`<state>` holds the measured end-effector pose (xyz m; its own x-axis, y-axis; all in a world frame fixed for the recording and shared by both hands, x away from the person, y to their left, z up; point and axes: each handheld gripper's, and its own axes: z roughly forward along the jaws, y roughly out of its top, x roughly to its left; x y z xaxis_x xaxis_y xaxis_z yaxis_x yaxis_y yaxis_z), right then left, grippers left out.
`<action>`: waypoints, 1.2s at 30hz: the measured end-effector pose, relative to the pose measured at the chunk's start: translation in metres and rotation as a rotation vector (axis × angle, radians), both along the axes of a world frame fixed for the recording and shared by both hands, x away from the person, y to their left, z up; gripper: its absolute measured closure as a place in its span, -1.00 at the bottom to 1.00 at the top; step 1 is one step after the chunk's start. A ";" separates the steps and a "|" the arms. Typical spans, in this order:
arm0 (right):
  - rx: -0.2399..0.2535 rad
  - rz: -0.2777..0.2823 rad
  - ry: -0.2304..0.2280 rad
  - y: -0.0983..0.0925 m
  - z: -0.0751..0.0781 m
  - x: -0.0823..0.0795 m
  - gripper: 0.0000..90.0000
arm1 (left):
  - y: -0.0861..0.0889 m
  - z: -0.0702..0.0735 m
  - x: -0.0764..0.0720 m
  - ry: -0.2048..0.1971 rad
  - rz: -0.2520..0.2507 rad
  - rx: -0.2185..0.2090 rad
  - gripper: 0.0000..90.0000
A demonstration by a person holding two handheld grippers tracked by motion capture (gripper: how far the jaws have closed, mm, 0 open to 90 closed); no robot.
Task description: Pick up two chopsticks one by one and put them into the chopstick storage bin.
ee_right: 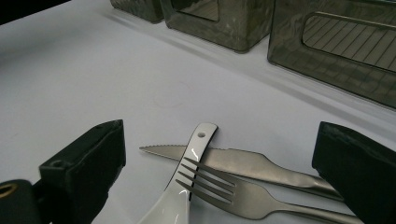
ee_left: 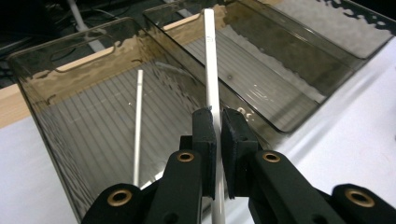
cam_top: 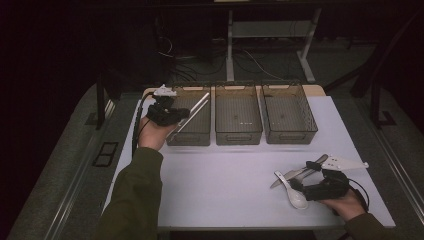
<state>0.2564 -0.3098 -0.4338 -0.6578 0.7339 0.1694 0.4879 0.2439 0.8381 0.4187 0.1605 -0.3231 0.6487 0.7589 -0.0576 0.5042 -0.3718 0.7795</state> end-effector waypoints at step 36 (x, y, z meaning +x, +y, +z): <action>0.023 0.015 -0.003 -0.002 0.002 -0.001 -0.94 | -0.008 -0.042 0.095 0.047 0.167 -0.018 0.85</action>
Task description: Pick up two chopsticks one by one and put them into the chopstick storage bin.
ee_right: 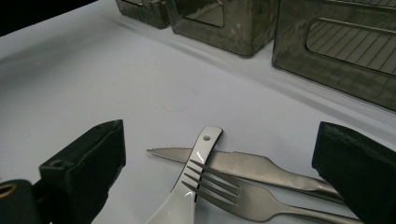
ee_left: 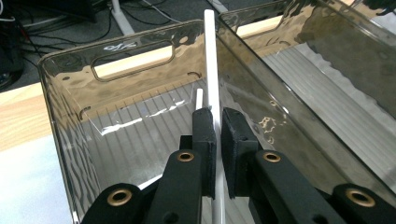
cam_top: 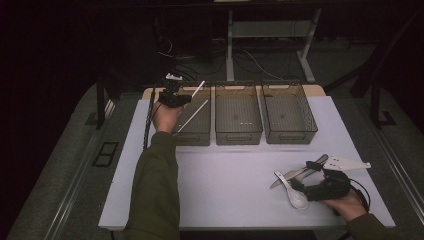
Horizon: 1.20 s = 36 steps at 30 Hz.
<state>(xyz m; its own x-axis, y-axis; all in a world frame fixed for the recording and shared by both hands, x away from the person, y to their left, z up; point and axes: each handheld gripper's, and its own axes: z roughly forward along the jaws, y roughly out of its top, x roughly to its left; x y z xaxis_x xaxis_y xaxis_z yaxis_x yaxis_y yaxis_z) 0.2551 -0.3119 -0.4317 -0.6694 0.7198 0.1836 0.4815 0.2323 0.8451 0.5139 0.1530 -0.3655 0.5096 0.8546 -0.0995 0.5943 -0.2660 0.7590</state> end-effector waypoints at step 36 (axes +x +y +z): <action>0.002 -0.013 -0.001 -0.001 0.000 0.000 -0.94 | -0.015 0.040 -0.054 -0.063 -0.211 -0.051 0.01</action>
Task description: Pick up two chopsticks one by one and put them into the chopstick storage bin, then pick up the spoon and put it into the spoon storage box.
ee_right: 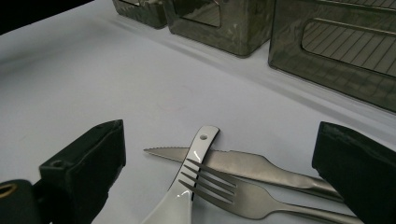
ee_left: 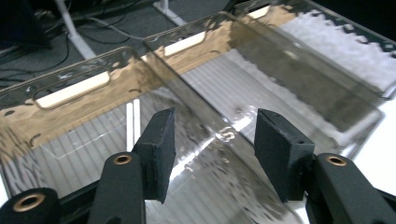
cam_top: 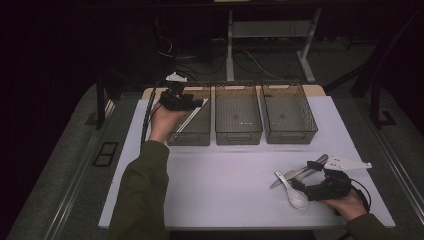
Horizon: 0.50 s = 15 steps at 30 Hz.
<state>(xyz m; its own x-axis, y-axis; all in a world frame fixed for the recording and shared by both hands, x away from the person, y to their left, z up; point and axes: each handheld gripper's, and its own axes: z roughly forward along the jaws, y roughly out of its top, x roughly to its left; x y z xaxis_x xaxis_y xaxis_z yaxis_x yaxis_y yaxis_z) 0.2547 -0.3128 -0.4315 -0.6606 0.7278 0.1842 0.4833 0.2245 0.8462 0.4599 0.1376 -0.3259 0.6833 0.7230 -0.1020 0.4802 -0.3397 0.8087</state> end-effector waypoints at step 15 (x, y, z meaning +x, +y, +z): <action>-0.005 0.004 0.004 -0.001 0.000 0.001 -0.94 | 0.007 -0.007 -0.061 -0.044 -0.080 -0.060 -0.21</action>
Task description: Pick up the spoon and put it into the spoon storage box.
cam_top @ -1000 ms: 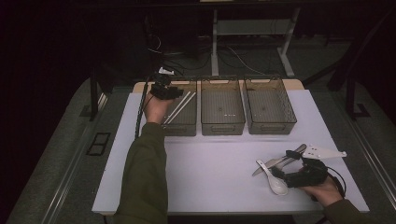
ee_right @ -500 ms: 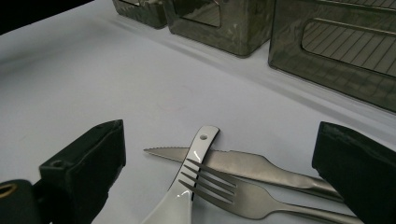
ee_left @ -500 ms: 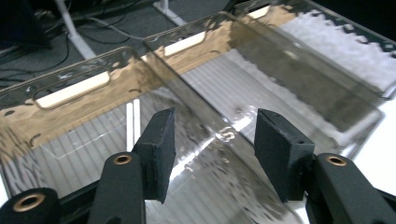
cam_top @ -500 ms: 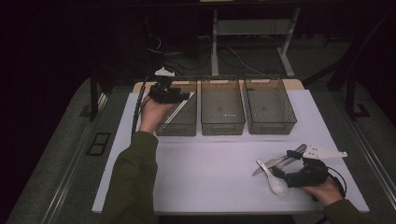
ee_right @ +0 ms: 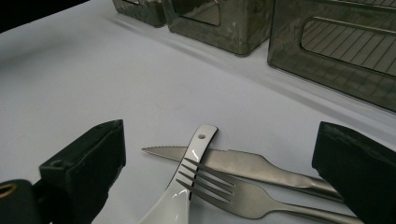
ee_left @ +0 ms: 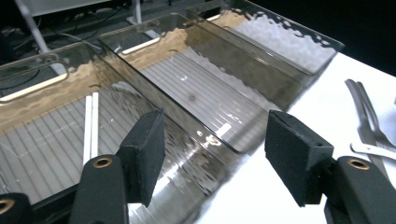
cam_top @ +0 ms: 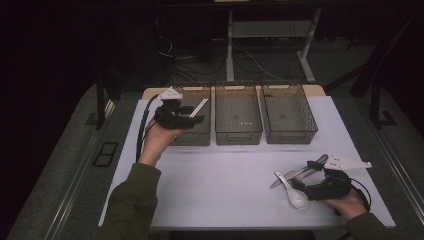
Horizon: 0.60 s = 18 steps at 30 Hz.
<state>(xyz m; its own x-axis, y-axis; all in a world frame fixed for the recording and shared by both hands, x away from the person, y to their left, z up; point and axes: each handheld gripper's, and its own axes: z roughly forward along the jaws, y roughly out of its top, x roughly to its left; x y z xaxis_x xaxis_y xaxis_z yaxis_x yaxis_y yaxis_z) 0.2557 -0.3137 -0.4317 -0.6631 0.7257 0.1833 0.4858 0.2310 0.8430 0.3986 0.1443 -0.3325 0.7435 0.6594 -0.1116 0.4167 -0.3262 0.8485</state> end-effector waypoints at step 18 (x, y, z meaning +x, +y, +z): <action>-0.009 -0.004 -0.002 -0.001 0.000 0.000 -0.94 | -0.003 -0.020 -0.060 -0.064 -0.049 -0.032 -0.57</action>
